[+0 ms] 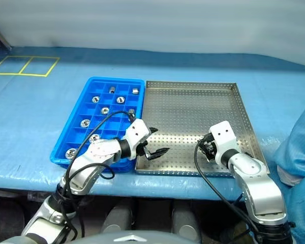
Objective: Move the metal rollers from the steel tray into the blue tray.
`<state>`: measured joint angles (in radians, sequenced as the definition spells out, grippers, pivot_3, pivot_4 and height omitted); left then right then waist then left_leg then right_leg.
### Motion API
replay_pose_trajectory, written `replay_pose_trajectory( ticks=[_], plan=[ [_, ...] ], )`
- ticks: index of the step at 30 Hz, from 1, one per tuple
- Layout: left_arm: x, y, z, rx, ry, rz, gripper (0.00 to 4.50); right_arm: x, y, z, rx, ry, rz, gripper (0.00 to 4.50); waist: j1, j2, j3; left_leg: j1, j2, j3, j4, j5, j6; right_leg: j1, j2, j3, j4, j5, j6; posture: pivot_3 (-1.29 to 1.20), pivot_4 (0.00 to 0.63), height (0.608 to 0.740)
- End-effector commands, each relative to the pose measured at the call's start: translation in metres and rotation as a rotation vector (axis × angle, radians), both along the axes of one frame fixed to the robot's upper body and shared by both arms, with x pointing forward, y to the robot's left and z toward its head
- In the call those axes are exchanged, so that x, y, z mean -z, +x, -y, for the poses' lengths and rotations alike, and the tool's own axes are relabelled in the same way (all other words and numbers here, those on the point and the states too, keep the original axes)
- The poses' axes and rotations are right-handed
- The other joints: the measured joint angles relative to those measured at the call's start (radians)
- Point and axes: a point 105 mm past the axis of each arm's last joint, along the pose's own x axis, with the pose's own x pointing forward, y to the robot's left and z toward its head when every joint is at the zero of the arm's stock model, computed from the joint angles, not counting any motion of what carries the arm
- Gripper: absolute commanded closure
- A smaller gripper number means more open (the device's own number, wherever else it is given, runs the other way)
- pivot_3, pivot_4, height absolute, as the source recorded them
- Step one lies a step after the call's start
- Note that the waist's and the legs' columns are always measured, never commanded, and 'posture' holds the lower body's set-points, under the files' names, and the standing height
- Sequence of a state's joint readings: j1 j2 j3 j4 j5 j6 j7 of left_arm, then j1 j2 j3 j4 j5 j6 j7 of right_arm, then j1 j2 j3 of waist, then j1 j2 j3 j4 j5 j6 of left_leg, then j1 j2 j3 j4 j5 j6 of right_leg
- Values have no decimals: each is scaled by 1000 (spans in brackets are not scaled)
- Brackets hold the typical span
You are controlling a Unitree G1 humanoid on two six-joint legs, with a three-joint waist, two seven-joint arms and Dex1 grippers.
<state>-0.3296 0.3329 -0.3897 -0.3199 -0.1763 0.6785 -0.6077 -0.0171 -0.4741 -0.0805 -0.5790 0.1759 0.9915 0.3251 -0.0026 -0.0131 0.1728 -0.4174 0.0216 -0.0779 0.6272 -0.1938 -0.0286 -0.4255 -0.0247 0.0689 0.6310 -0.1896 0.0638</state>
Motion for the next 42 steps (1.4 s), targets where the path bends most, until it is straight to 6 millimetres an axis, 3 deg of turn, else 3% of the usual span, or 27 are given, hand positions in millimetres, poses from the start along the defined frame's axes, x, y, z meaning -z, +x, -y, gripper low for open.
replay_pose_trajectory(
  ticks=[1, 9, 12, 15, 21, 26, 32, 38, 42],
  plan=[
    [-17, -2, 6, 41, -41, 57, 0, 3, 7, 4, 42, -2, 8, 1131, -1, 0, 0, 0, 0, 0, 0, 0, 0, 0, 0, 0, 0, 0, 0, 105, 150, 740],
    [-19, -5, 5, 50, -51, 61, 0, 20, 10, 9, 72, 13, -43, 1131, -2, 0, 0, 0, 0, 0, 0, 0, 0, 0, 0, 0, 0, 0, 0, 117, 150, 740],
    [-19, -4, 4, 42, -48, 62, 0, 20, 11, 7, 74, 35, -35, 1703, -2, 0, 0, 1, 0, 0, 0, 0, 0, 1, 0, 0, 0, 0, 0, 117, 150, 740],
    [-18, -3, 2, 32, -46, 61, 0, 19, 11, 5, 70, 46, -28, 2608, -2, 0, 0, 1, 0, 0, 0, 0, 0, 1, 0, 0, 1, 0, 0, 114, 150, 740],
    [-17, -2, -4, -6, -48, 60, 0, 12, 14, 0, 52, 57, 3, 2619, -3, 0, 0, 1, 0, 0, 0, 0, 0, 1, 0, 0, 1, 0, 0, 116, 150, 740],
    [-26, 8, -33, -214, -54, 90, 0, -11, 22, -33, -81, 117, 88, 2619, -9, 1, 0, 1, 0, 0, 0, 0, 0, 0, 0, 0, 1, 0, 0, 147, 150, 740],
    [-42, -2, -73, -407, -1, 152, 0, -34, 41, -105, -344, 182, 153, 2619, -4, 0, 0, 3, 1, -1, -1, 0, 0, 0, 1, 0, 6, -1, -1, 248, 150, 740],
    [-44, 10, -121, -769, -21, 155, 0, -48, 54, -180, -577, 216, 202, 2619, 45, 0, 0, 4, 1, -1, 0, 0, 0, 0, 1, -1, 7, -1, -2, 350, 150, 740],
    [-34, -1, -122, -783, 2, 115, 0, -50, 58, -208, -642, 217, 231, 2619, 75, 0, 0, 4, 1, -2, -1, 0, 0, -1, 2, -1, 9, -2, -3, 406, 150, 740]
  ],
)
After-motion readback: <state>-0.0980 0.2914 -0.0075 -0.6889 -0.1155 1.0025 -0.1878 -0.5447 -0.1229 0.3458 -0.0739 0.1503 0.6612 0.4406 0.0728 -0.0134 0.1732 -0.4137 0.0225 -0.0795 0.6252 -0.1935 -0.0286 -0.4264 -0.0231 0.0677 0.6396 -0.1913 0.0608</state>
